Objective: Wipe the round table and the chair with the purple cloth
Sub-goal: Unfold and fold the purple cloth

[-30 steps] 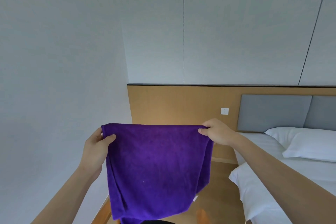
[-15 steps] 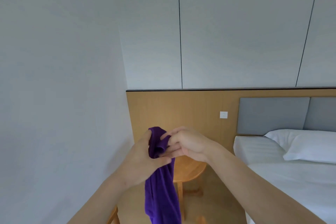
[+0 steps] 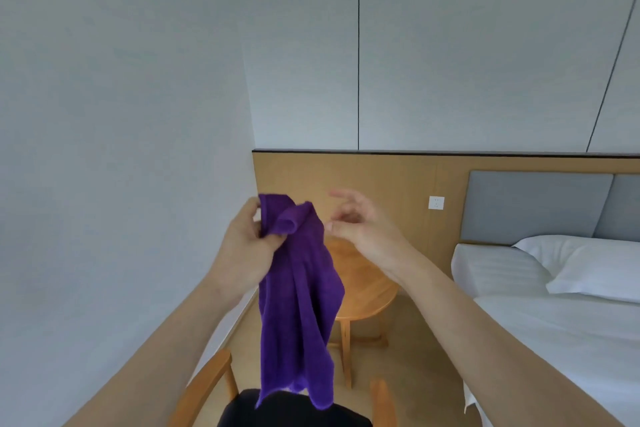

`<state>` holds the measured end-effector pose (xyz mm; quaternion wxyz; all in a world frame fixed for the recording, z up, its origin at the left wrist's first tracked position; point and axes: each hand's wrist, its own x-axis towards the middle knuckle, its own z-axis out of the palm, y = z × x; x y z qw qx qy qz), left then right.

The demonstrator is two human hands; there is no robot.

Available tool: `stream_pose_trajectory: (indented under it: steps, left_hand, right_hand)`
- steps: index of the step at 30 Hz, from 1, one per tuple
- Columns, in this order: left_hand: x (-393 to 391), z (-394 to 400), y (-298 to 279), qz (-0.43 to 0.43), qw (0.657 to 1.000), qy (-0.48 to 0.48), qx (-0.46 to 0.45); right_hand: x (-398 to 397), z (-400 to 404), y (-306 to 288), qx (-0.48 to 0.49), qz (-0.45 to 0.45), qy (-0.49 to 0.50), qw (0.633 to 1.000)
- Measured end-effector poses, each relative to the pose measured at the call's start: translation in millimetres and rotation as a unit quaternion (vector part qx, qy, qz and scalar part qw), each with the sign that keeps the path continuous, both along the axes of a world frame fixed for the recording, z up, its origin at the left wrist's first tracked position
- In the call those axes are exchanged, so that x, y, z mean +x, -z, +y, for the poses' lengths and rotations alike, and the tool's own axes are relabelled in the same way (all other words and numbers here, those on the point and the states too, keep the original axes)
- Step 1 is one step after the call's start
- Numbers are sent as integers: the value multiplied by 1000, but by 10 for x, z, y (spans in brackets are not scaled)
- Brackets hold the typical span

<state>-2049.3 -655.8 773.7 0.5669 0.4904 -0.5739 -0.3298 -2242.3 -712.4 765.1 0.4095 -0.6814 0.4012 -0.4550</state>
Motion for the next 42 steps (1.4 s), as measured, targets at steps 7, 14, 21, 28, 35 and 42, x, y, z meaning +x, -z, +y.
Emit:
stream_pose_trajectory:
  steps: [7, 14, 21, 28, 35, 42]
  left_hand:
    - [206, 170, -245, 137, 990, -26, 30]
    - [661, 849, 596, 373, 908, -19, 190]
    - [1314, 2368, 1497, 362, 896, 2, 255]
    - [2413, 4309, 1540, 308, 882, -264, 240]
    - [2903, 6138, 1375, 328, 828, -437, 128]
    - [3206, 7573, 1477, 322, 788, -513, 110]
  right_hand:
    - [-3, 282, 563, 228, 57, -203, 951]
    - [734, 847, 493, 242, -67, -211, 945]
    - [1780, 1589, 632, 191, 221, -235, 927]
    - [2979, 2710, 925, 102, 304, -282, 904]
    - [4152, 4326, 1024, 88, 240, -485, 837]
    - [5093, 5601, 1100, 28, 224, -642, 732]
